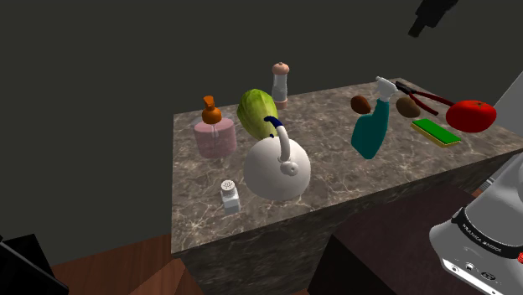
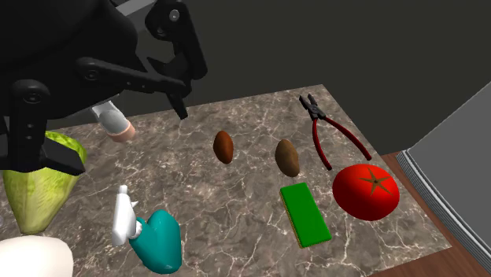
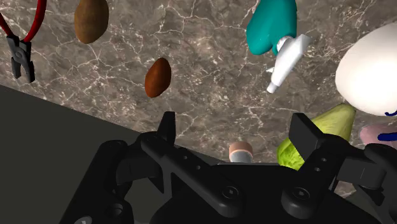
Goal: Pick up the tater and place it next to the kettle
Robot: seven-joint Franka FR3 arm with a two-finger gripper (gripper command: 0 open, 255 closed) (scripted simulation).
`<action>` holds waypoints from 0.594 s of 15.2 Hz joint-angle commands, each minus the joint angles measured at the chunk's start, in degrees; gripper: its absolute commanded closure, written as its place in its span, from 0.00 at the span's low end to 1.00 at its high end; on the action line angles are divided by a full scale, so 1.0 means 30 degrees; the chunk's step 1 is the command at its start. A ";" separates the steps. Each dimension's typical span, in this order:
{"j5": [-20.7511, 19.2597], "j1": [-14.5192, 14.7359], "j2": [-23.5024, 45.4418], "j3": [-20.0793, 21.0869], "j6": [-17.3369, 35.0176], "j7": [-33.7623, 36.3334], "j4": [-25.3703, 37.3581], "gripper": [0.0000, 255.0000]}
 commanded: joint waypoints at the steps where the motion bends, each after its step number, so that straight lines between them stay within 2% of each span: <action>1: 0.0000 0.0000 0.0000 0.0000 0.0000 0.0000 0.0000 0.00; 9: -0.0189 0.0085 0.3659 -0.2680 0.3317 -0.2553 -0.0794 0.00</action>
